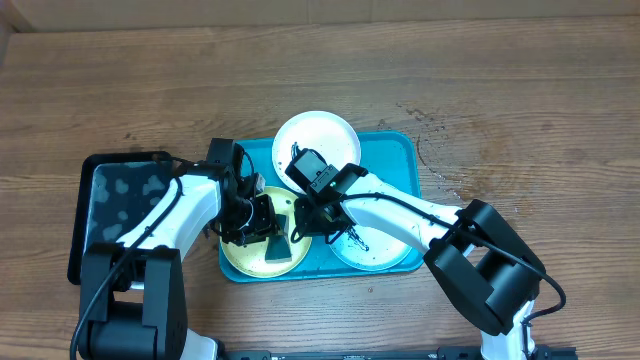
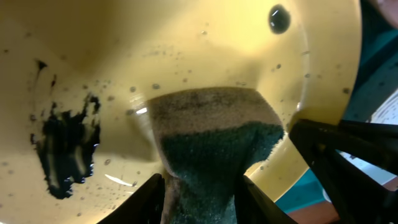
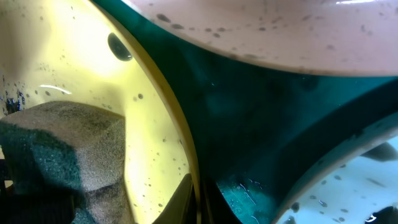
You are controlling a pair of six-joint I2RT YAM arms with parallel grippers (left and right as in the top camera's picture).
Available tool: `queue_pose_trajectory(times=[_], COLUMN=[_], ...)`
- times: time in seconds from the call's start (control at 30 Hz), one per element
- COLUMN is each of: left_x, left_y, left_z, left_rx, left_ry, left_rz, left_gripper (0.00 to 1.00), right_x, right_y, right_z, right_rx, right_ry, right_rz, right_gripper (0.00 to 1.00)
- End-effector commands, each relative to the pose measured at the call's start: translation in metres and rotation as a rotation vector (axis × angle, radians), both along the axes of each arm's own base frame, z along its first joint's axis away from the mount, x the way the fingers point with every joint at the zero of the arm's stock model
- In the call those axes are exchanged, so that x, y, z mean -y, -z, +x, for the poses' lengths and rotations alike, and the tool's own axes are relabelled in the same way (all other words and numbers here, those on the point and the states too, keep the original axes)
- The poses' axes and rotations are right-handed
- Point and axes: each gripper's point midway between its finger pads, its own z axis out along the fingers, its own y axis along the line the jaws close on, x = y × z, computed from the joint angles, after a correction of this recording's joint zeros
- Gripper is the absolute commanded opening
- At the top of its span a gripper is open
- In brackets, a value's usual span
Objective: Clean dirty plates on tray and stack at the side
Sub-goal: 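Scrub the yellow plate with the sponge while right gripper holds it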
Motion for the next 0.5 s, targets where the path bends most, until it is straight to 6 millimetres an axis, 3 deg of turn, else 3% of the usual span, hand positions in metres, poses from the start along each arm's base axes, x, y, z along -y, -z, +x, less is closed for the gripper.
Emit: queue_pose_trajectory(times=[0.0,0.1,0.23,0.33,0.47], left_x=[0.008,0.007,-0.003,-0.007,-0.033], left_y=[-0.001,-0.001,0.004,0.006,0.013], left_z=[-0.001,0.001,0.002,0.002,0.005], left_rx=[0.003,0.013,0.016,0.012,0.007], left_ry=[0.002,0.006,-0.005,-0.017,-0.103], left_rz=[-0.042,-0.039,0.03,0.058,0.217], left_gripper=[0.4,0.38,0.2,0.18,0.04], right_x=[-0.003,-0.003,-0.003,-0.003,-0.003], right_y=[0.0,0.0,0.0,0.0,0.0], right_z=[0.001,0.001,0.001,0.001,0.001], right_rx=[0.007,0.007,0.007,0.007,0.007], right_ry=[-0.021,-0.021,-0.021,-0.021,-0.021], right_rz=[0.011,0.011,0.011,0.011,0.011], right_gripper=[0.05,0.05,0.05,0.04,0.05])
